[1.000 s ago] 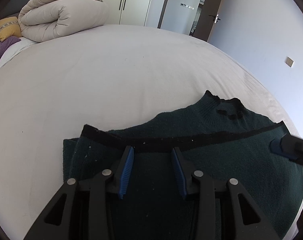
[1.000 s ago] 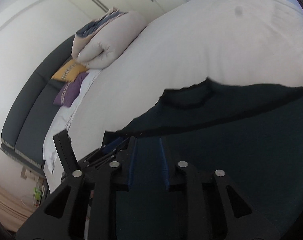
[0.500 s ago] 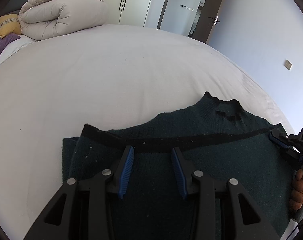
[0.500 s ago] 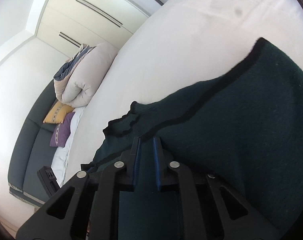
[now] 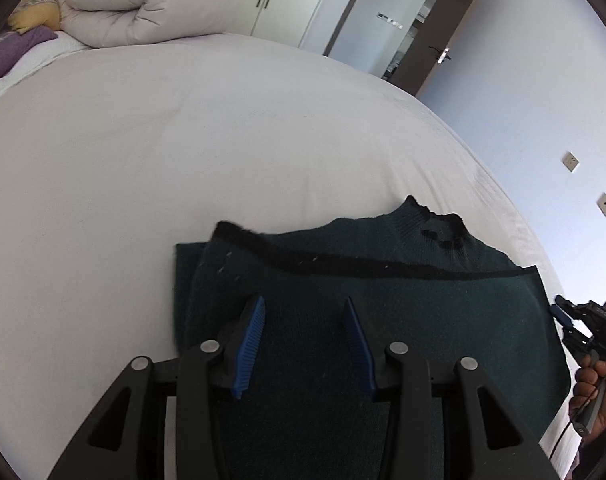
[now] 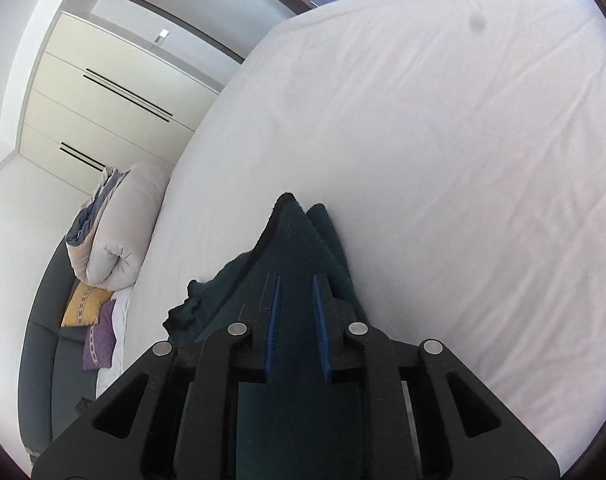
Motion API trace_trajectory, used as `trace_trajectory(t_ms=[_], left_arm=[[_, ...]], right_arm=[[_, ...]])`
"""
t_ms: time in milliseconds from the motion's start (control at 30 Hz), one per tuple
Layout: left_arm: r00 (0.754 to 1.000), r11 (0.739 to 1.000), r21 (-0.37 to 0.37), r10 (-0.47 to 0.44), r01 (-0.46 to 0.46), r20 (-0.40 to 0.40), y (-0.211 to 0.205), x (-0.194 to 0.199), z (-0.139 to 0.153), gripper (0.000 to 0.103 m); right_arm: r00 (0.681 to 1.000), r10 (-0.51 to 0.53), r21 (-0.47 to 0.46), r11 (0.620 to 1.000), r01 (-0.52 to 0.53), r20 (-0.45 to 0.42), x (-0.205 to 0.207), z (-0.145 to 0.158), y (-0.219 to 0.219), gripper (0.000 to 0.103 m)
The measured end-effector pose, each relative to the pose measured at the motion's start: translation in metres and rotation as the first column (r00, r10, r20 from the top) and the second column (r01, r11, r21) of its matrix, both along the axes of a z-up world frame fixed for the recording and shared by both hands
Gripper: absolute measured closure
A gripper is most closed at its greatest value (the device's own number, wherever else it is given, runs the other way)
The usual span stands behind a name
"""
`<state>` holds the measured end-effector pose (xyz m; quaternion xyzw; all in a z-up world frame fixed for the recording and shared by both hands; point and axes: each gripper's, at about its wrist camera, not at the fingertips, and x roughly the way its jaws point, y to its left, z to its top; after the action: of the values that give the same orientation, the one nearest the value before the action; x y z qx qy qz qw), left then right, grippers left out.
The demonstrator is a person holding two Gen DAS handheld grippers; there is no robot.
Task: Fold small clothes
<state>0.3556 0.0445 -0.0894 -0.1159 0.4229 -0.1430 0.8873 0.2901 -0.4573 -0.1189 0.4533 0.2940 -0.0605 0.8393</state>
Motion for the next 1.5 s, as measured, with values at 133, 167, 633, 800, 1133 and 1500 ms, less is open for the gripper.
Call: trace_trajectory(t_ms=[133,167,633,800,1133,1500], left_arm=[[0.999,0.998,-0.038,0.046,-0.045,0.03,0.004,-0.051,0.023,0.049],[0.998,0.998,-0.056,0.033,-0.03,0.044,-0.002,-0.066,0.027,0.041],[0.999,0.998,0.056,-0.025,0.027,-0.032,0.007,-0.107,-0.013,0.06],[0.999,0.999,0.04,-0.025,0.026,-0.021,0.012,-0.115,-0.015,0.06],[0.993,0.99,-0.093,0.111,-0.108,0.03,0.066,-0.147,0.022,0.011],[0.961,0.957,-0.265,0.043,-0.118,-0.272,0.061,-0.098,-0.024,0.023]], right_arm=[[0.993,0.073,0.001,0.997,-0.073,0.089,-0.035,0.026,0.035,0.033],[0.984,0.137,0.008,0.99,-0.139,0.11,-0.037,0.031,0.059,0.031],[0.913,0.395,0.172,0.897,-0.407,0.1,-0.041,-0.035,0.161,0.057],[0.988,0.134,0.172,0.974,-0.146,0.081,-0.085,-0.04,0.064,0.055],[0.989,0.002,0.097,0.995,-0.016,0.146,-0.163,0.004,0.019,0.036],[0.917,0.383,0.064,0.918,-0.391,0.114,-0.101,0.043,0.141,0.036]])
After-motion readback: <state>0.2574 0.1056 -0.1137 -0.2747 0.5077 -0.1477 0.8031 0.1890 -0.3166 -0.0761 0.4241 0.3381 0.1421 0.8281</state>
